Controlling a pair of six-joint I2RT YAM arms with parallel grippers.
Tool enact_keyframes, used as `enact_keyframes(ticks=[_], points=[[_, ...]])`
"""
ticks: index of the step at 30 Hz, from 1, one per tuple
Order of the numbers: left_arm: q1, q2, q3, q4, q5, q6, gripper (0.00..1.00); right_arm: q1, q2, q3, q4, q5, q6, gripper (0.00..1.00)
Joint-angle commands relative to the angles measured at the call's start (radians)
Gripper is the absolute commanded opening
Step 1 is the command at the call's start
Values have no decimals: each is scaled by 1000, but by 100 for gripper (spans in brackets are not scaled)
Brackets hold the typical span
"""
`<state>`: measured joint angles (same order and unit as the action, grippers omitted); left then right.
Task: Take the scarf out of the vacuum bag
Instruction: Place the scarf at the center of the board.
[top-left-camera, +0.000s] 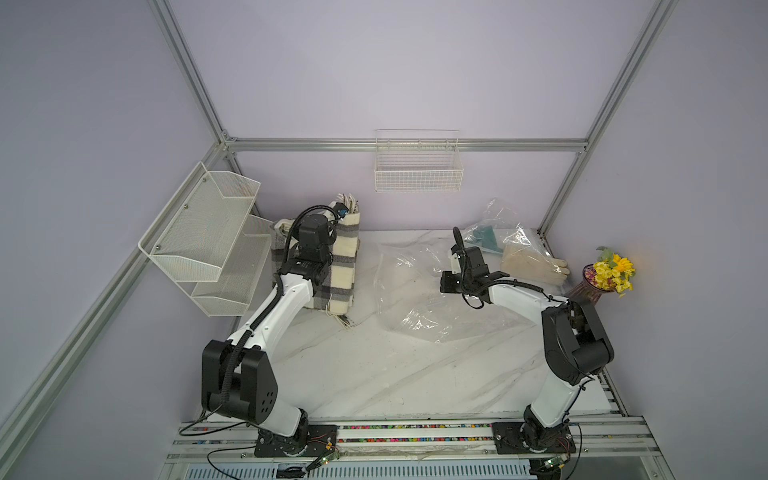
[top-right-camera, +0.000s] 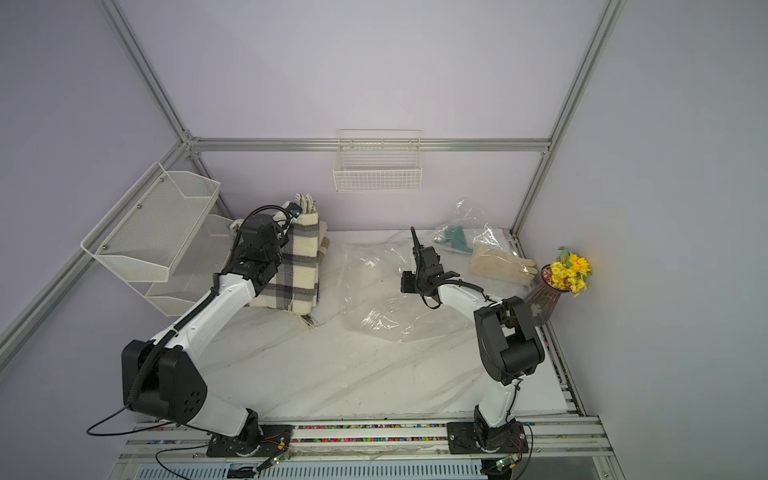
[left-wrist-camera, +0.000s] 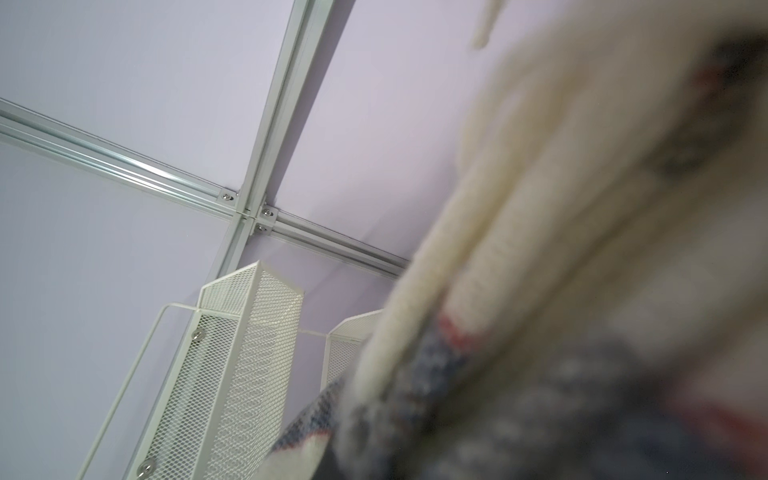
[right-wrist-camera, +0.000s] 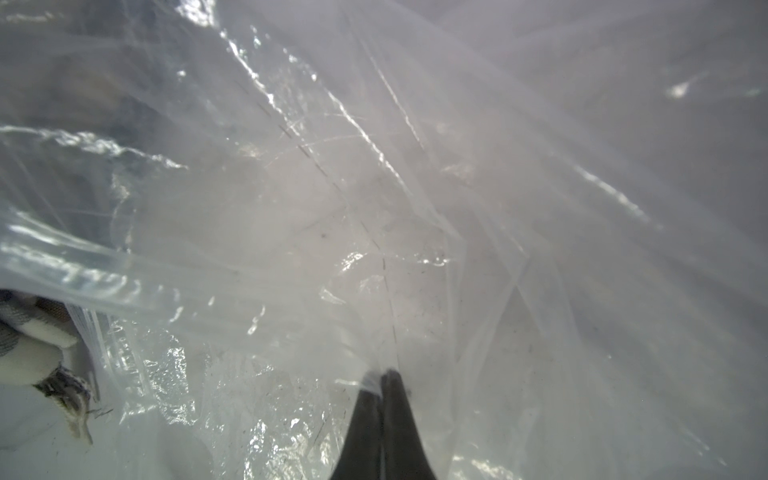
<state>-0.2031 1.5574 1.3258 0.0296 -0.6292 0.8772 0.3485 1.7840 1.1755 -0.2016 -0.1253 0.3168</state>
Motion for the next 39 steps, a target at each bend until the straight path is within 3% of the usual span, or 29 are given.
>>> enact_keyframes(ticks=[1, 12, 26, 27, 28, 30, 31, 32, 39], points=[[33, 29, 90, 159, 19, -71, 0, -5, -14, -11, 4, 1, -4, 0], [55, 275, 275, 168, 49, -98, 0, -6, -4, 0, 4, 5, -14, 0], [77, 625, 514, 118, 73, -253, 0, -5, 20, -7, 19, -5, -28, 0], [82, 650, 530, 104, 67, -278, 9, -5, 20, -6, 18, -6, -30, 0], [85, 670, 545, 89, 64, -306, 28, -5, 20, -7, 17, -7, -31, 0], [89, 697, 555, 82, 55, -337, 77, -5, 21, -4, 17, -7, -33, 0], [91, 706, 555, 81, 57, -346, 95, -5, 20, -3, 17, -8, -34, 0], [92, 713, 555, 85, 54, -353, 100, -6, 21, -2, 16, -10, -34, 0], [109, 764, 596, 54, 49, -385, 100, -5, 35, -1, 18, -19, -35, 0]])
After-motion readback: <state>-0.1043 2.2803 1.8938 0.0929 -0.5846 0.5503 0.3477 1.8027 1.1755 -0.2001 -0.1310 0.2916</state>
